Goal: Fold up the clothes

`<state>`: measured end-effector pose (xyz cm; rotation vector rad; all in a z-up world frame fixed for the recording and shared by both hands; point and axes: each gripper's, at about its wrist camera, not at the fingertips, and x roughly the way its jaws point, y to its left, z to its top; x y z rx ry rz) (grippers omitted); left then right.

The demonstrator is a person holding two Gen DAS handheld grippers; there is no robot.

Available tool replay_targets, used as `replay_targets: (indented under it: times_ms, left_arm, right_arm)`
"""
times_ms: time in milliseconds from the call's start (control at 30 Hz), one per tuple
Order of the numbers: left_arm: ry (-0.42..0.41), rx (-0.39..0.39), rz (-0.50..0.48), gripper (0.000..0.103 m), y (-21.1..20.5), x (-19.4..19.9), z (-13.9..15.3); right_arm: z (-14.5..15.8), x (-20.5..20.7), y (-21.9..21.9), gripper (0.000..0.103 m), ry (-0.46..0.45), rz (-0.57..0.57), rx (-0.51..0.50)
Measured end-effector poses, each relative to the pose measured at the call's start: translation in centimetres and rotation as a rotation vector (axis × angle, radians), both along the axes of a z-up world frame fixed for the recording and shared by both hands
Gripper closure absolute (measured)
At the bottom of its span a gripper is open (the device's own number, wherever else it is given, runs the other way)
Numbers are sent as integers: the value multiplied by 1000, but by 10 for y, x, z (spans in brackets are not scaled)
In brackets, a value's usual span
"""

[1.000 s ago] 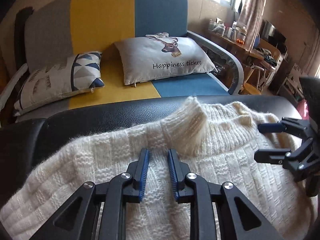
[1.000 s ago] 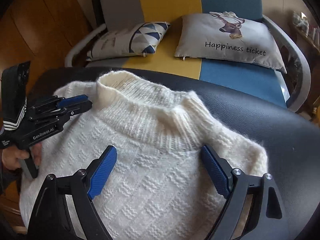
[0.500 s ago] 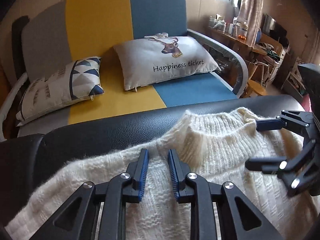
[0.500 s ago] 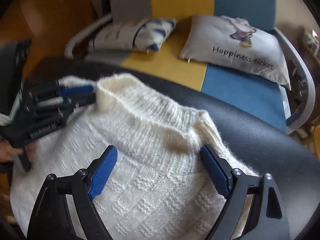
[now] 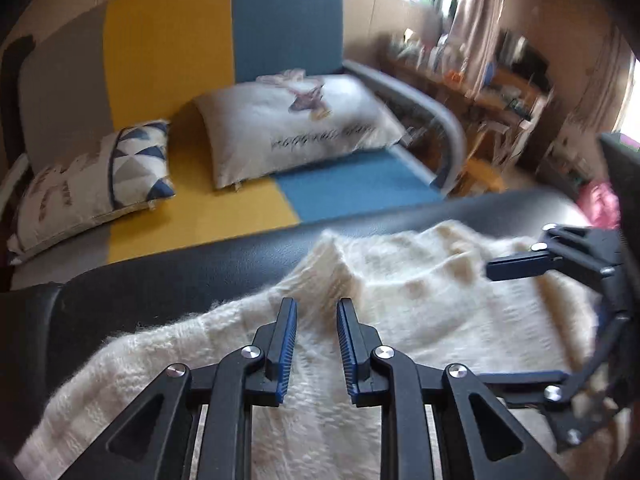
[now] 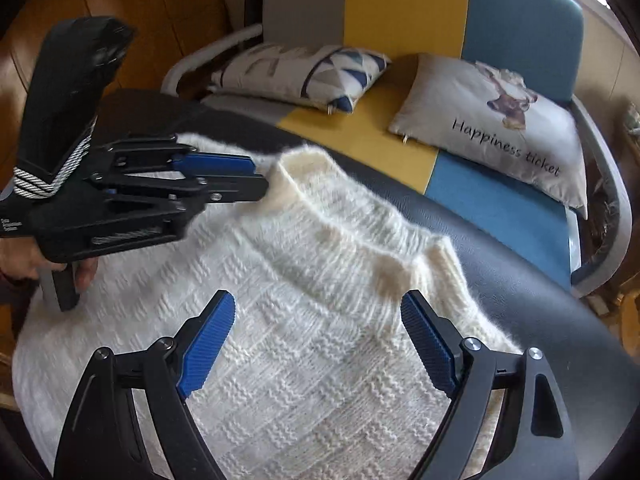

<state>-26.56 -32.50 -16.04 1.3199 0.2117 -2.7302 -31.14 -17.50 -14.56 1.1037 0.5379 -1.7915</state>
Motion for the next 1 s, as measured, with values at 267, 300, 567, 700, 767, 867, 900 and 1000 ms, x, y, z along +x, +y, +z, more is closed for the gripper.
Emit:
replay_targets:
  times_ms: [267, 300, 567, 700, 767, 867, 900, 1000]
  left_arm:
    - [29, 142, 75, 82, -17, 6, -1]
    - [32, 147, 80, 81, -17, 10, 2]
    - [68, 191, 115, 82, -28, 73, 18]
    - [62, 192, 127, 82, -31, 104, 20]
    - [59, 193, 133, 82, -32, 119, 21]
    - [54, 194, 142, 82, -34, 142, 22]
    - [52, 194, 145, 82, -35, 150, 22]
    - [61, 213, 162, 82, -37, 180, 26]
  right_arm:
    - [-15, 1, 13, 15, 25, -57, -42]
    - [-15, 2, 12, 15, 33, -54, -28]
    - [10, 25, 5, 15, 13, -9, 49]
    - [-1, 47, -2, 15, 18, 23, 123]
    - [-16, 52, -1, 11, 23, 12, 150]
    - [-15, 51, 4, 11, 12, -37, 120]
    - [-13, 51, 5, 11, 7, -54, 136]
    - [3, 64, 6, 11, 14, -75, 135]
